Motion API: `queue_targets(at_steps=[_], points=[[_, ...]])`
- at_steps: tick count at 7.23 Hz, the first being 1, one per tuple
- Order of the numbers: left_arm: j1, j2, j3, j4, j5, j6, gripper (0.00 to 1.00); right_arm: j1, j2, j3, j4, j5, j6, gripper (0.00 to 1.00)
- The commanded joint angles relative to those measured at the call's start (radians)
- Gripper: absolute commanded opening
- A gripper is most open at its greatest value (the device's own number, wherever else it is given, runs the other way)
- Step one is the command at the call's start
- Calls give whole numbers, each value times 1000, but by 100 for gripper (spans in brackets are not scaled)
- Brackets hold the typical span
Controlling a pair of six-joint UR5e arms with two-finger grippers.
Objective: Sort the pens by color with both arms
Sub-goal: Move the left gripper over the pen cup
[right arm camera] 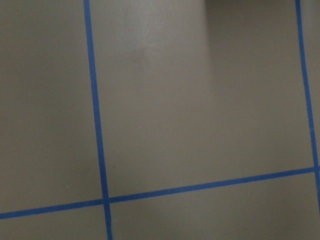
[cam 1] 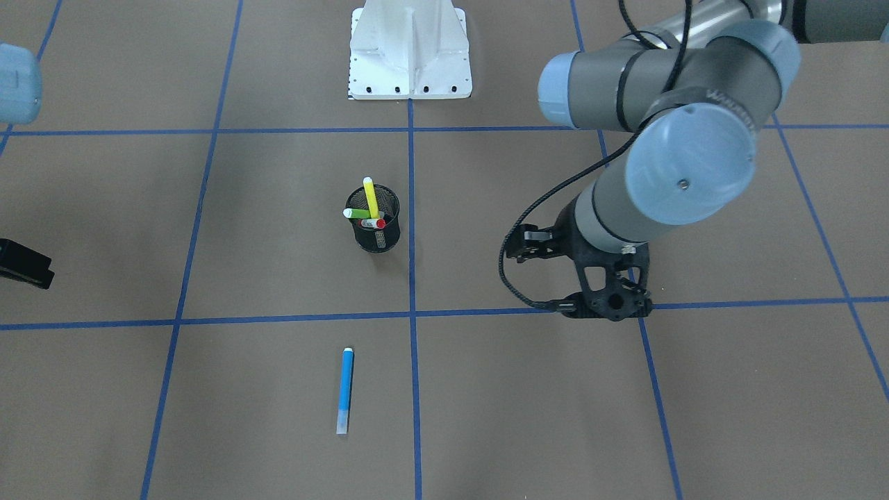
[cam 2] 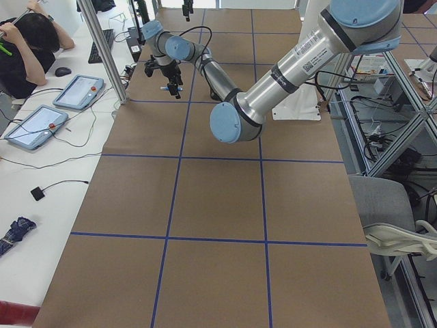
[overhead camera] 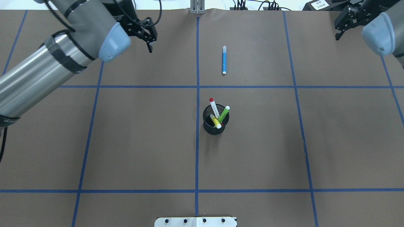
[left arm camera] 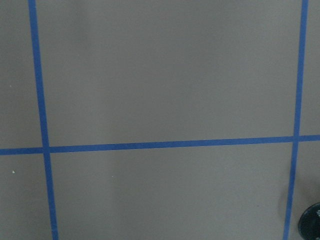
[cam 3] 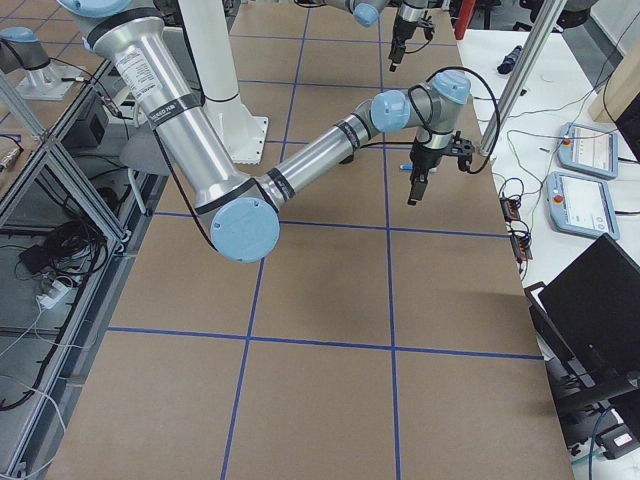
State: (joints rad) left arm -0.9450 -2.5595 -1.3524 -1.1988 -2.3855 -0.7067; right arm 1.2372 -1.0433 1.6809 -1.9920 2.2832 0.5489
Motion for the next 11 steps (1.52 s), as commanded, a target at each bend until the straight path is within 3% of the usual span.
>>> queue_targets(at_steps=[1, 3, 5, 7, 8, 11], points=[[70, -132, 130, -7, -50, -49, 100, -1, -7, -1, 1, 22, 2, 99], [126, -133, 157, -185, -50, -193, 100, -1, -12, 0, 7, 44, 2, 100], [176, -139, 174, -228, -52, -273, 100, -1, -12, 0, 7, 51, 2, 99], [203, -136, 215, -381, -50, -414, 100, -16, -12, -6, 10, 52, 2, 99], [212, -134, 235, -389, -49, -422, 100, -16, -12, -4, 10, 55, 2, 99], [219, -134, 239, -390, -49, -421, 79, -16, -10, -6, 12, 56, 2, 99]])
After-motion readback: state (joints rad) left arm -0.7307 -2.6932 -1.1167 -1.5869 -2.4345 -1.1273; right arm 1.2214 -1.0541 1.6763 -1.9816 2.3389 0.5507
